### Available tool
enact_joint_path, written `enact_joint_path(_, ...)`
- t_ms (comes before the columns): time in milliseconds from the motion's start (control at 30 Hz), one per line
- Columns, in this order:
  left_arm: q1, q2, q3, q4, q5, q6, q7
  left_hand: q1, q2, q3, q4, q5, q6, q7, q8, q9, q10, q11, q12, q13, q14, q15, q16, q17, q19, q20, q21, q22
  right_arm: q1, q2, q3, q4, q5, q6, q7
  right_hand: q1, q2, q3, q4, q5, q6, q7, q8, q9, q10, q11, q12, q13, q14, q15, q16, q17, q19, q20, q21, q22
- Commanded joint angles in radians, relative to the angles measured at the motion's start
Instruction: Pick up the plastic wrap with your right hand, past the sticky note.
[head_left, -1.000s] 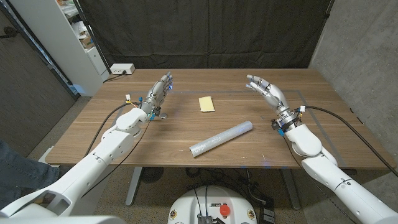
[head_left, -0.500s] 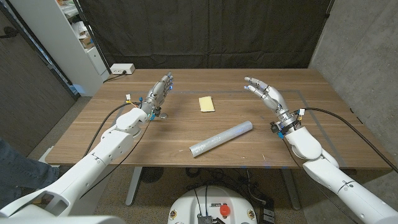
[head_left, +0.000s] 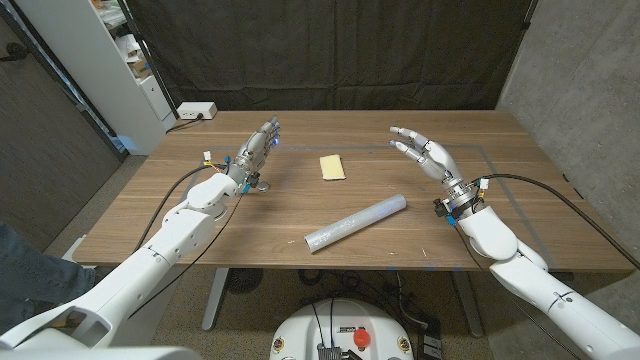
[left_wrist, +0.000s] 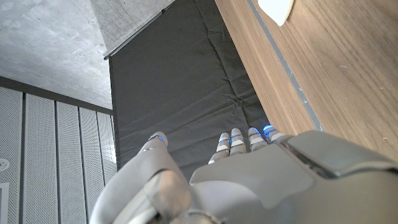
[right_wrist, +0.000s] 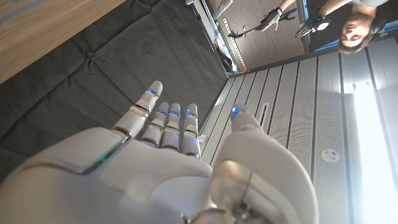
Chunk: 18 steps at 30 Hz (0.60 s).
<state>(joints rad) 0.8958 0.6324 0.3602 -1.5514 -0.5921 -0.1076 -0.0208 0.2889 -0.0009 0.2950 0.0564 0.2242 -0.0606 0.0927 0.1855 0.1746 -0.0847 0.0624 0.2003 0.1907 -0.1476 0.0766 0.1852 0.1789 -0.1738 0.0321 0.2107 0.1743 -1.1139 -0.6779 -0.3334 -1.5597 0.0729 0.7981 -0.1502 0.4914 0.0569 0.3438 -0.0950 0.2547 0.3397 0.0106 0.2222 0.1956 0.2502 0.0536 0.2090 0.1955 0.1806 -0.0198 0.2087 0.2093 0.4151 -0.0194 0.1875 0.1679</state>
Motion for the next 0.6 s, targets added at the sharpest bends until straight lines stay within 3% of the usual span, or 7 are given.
enact_joint_path(33, -0.015, 0.008, 0.010, 0.004, 0.017, 0.013, -0.004, 0.002, 0.009, 0.002, -0.005, -0.003, 0.008, 0.000, 0.003, 0.004, -0.007, -0.003, 0.007, 0.003, -0.004, 0.001, 0.002, 0.002, -0.031, 0.009, -0.003, 0.005, 0.010, -0.034, -0.020, -0.023, -0.097, 0.002, -0.076, 0.012, -0.002, -0.001, -0.007, -0.002, 0.001, -0.010, -0.003, 0.003, 0.000, -0.004, -0.003, 0.000, 0.008, -0.003, -0.001, 0.001, 0.000, 0.005, -0.001, 0.001)
enact_joint_path(267, -0.019, 0.011, 0.015, 0.007, 0.018, 0.023, -0.007, 0.003, 0.010, 0.002, -0.006, -0.005, 0.007, 0.000, 0.002, 0.004, -0.008, -0.004, 0.007, 0.003, -0.006, 0.001, 0.001, 0.002, -0.032, 0.009, -0.004, 0.005, 0.021, -0.048, -0.037, -0.025, -0.184, -0.008, -0.141, 0.011, -0.003, -0.001, -0.008, -0.003, -0.001, -0.012, -0.005, 0.003, 0.000, -0.006, -0.003, 0.000, 0.007, -0.003, -0.002, 0.001, -0.003, 0.005, -0.002, 0.001)
enact_joint_path(600, -0.015, 0.007, 0.010, 0.008, 0.011, 0.020, -0.003, 0.003, 0.011, 0.002, -0.009, -0.008, 0.006, 0.000, 0.002, 0.004, -0.009, -0.004, 0.007, 0.003, -0.007, 0.000, 0.001, 0.002, -0.041, 0.009, -0.008, 0.005, 0.028, -0.083, -0.062, -0.041, -0.204, -0.010, -0.178, 0.010, -0.005, -0.002, -0.010, -0.004, -0.007, -0.020, -0.008, 0.004, 0.001, -0.010, -0.004, 0.000, 0.009, -0.003, -0.001, 0.000, -0.002, 0.005, -0.001, 0.001)
